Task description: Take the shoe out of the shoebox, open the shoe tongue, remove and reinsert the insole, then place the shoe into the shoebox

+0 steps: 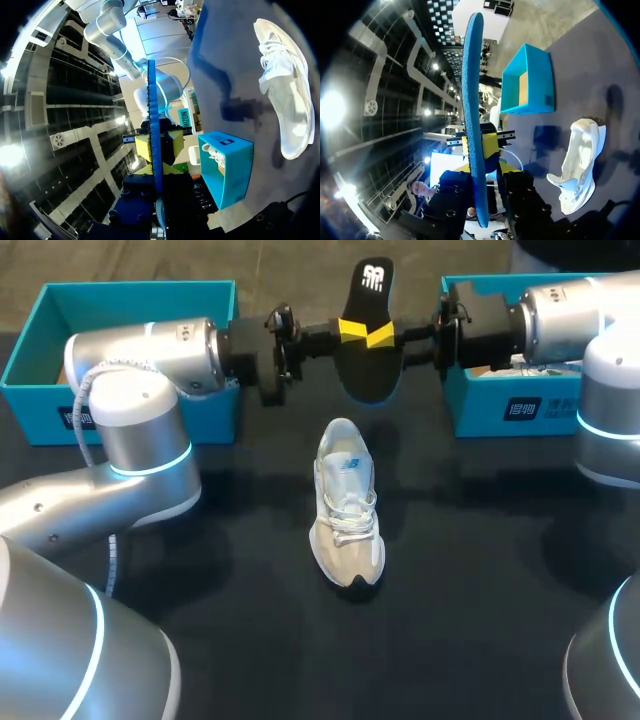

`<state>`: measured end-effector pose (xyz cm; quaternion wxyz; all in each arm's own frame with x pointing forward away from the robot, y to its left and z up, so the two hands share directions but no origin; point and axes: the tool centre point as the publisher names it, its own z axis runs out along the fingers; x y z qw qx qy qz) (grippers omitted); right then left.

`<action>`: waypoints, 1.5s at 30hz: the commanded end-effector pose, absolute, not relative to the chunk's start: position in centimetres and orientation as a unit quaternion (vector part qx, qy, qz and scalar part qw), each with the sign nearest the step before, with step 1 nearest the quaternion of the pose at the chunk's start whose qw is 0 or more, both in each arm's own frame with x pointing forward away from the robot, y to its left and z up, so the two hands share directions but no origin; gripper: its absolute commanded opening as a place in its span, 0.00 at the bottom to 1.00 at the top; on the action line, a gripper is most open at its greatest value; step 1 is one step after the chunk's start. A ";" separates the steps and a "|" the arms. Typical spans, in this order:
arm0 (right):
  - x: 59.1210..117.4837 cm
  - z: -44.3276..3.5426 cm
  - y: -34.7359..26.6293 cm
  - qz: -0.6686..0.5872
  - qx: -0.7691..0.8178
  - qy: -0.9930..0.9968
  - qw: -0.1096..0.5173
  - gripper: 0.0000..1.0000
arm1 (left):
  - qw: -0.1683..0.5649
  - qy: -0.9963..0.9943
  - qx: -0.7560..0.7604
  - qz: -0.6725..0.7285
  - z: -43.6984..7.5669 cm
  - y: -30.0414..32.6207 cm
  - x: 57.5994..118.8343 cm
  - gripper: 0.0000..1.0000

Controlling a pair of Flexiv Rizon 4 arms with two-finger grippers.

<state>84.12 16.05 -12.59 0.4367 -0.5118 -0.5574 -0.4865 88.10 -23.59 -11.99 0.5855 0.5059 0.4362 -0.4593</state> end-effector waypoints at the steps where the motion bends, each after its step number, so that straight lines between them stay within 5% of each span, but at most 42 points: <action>1: 84.0 -12.6 16.0 -0.487 -0.512 -0.558 0.436 0.18 | 0.588 0.437 0.504 -0.458 -12.0 -23.7 88.0 0.00; 5: 83.9 -12.6 16.1 -0.487 -0.512 -0.557 0.437 0.20 | 0.587 0.438 0.504 -0.457 -12.1 -23.6 88.0 0.00; 9: 83.7 -12.7 16.1 -0.486 -0.512 -0.557 0.437 0.00 | 0.587 0.438 0.506 -0.456 -12.2 -23.6 87.9 0.00; 14: 83.7 -12.6 16.1 -0.485 -0.512 -0.558 0.437 0.00 | 0.585 0.441 0.508 -0.454 -12.3 -23.4 87.9 0.00; 15: 83.7 -12.6 16.2 -0.485 -0.512 -0.558 0.437 0.00 | 0.583 0.443 0.508 -0.454 -12.3 -23.3 87.9 0.13; 16: 83.7 -12.6 16.2 -0.484 -0.512 -0.559 0.437 0.00 | 0.582 0.446 0.509 -0.450 -12.4 -23.3 87.9 0.41; 17: 83.8 -12.6 16.3 -0.484 -0.511 -0.560 0.437 0.00 | 0.582 0.446 0.510 -0.450 -12.4 -23.2 87.9 0.88; 18: 83.8 -12.6 16.3 -0.484 -0.511 -0.561 0.436 0.00 | 0.582 0.446 0.511 -0.450 -12.4 -23.1 87.9 1.00; 45: 85.6 -12.4 16.0 -0.506 -0.413 -0.688 0.318 0.00 | 0.456 0.426 0.610 -0.488 -15.5 -14.7 87.7 1.00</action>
